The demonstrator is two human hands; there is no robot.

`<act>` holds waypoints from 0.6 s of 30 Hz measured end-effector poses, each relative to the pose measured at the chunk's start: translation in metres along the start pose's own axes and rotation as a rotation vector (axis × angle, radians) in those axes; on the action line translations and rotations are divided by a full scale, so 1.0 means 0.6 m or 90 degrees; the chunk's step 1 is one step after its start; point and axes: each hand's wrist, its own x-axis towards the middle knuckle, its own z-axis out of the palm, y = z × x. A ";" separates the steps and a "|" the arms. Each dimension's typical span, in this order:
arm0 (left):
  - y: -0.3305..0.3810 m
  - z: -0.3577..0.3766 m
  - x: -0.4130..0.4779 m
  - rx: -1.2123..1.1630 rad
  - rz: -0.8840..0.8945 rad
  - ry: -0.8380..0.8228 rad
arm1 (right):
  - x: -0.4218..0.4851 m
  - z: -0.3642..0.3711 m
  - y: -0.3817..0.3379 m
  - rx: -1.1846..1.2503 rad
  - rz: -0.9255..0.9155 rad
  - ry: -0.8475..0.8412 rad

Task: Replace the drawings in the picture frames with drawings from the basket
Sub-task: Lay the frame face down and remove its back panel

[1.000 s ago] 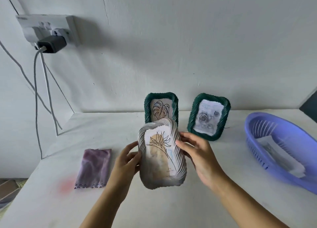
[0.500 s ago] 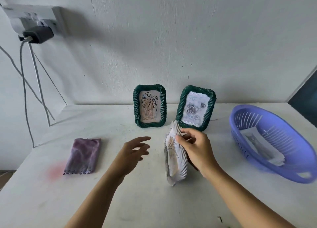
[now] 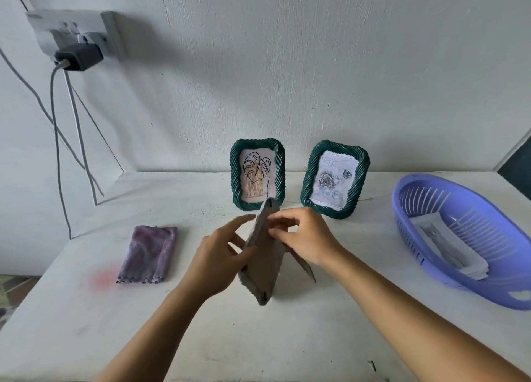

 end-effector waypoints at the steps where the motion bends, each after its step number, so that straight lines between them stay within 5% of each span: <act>1: -0.013 -0.003 -0.001 -0.006 0.001 0.000 | -0.003 0.003 -0.001 0.007 -0.019 0.007; 8: -0.073 0.006 0.002 0.014 -0.045 0.012 | -0.006 0.061 -0.002 0.060 -0.016 0.040; 12: -0.100 0.022 -0.006 0.137 -0.075 0.003 | -0.008 0.078 0.036 -0.065 0.082 -0.074; 18: -0.119 0.037 -0.014 0.257 -0.047 0.000 | -0.048 0.088 0.114 -0.298 -0.103 -0.073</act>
